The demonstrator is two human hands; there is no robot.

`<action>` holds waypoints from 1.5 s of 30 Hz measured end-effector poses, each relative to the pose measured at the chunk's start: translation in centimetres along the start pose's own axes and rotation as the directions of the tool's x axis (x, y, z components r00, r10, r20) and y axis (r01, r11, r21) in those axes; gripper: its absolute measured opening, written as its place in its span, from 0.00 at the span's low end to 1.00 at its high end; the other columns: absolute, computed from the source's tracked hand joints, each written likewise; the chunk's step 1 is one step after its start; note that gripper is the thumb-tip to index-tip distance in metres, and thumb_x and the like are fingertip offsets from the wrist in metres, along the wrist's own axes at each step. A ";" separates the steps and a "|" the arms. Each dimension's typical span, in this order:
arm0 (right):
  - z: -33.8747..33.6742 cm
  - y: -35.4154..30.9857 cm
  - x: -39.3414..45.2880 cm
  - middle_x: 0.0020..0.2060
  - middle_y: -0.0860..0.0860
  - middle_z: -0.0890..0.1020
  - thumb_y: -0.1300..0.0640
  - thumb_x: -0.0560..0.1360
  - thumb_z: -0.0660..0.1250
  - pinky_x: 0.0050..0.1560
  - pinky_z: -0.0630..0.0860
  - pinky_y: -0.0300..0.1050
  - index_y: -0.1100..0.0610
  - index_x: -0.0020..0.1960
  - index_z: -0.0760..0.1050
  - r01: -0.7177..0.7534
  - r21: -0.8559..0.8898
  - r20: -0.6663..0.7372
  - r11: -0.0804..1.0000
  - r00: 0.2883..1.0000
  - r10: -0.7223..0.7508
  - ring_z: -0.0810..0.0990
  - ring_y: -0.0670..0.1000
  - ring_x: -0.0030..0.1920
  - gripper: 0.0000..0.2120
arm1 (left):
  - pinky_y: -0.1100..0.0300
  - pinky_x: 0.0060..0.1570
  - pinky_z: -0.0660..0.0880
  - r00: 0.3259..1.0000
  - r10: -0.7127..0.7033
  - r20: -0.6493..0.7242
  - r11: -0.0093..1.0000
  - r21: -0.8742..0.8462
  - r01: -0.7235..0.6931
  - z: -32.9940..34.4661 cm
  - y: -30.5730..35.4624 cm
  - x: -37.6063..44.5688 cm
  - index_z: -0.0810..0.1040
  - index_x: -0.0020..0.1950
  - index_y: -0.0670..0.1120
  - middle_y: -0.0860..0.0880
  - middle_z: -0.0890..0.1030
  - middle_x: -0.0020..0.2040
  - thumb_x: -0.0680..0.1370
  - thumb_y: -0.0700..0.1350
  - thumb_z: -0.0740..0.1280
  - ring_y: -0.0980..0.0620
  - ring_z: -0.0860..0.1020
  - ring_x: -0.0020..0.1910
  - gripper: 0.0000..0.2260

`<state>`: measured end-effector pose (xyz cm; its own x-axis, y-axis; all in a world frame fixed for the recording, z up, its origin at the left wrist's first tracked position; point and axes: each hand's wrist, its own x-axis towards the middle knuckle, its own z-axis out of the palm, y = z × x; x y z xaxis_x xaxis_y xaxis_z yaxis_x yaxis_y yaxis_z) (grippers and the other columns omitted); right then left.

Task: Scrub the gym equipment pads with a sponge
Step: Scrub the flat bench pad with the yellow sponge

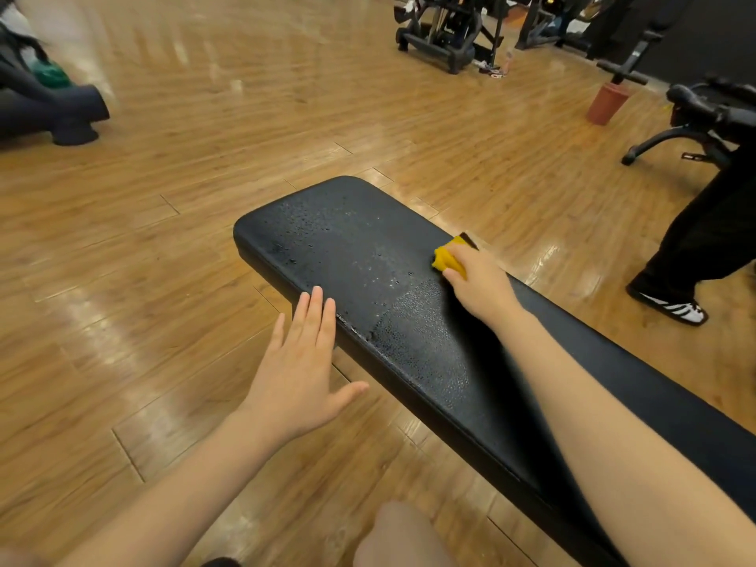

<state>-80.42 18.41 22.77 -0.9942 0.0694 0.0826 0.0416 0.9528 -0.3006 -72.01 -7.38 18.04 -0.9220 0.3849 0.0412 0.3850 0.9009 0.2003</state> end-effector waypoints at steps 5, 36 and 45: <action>1.1 -5.6 -4.7 0.73 0.50 0.64 0.57 0.78 0.61 0.69 0.54 0.40 0.54 0.72 0.63 0.273 0.023 0.094 0.962 0.957 -0.274 0.60 0.51 0.73 0.22 | 0.52 0.70 0.36 1.000 0.020 -0.020 0.999 -0.035 -0.020 0.4 -0.1 0.2 0.32 0.73 0.43 0.45 0.32 0.74 0.65 0.73 0.39 0.47 0.32 0.73 0.48; 0.6 -3.7 2.0 0.72 0.54 0.64 0.56 0.78 0.60 0.67 0.56 0.40 0.58 0.73 0.61 0.110 -0.021 0.074 0.994 0.991 -0.108 0.62 0.53 0.72 0.24 | 0.49 0.71 0.47 0.999 0.028 -0.030 0.999 -0.043 -0.030 -0.1 -2.9 1.3 0.43 0.75 0.41 0.42 0.43 0.76 0.68 0.72 0.46 0.45 0.42 0.75 0.47; 2.4 -8.5 -5.4 0.71 0.53 0.66 0.58 0.75 0.62 0.70 0.51 0.39 0.59 0.71 0.65 0.493 0.114 0.146 0.863 0.851 -0.505 0.61 0.52 0.73 0.24 | 0.48 0.68 0.54 0.998 0.045 -0.034 0.999 -0.013 -0.045 0.2 -3.5 1.3 0.53 0.77 0.39 0.42 0.50 0.77 0.70 0.71 0.50 0.44 0.52 0.75 0.46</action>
<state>-75.61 9.24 22.58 -0.8812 -0.4652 0.0836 -0.4653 0.8227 -0.3266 -74.54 -10.04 17.17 -0.9047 0.4178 0.0833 0.4258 0.8798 0.2114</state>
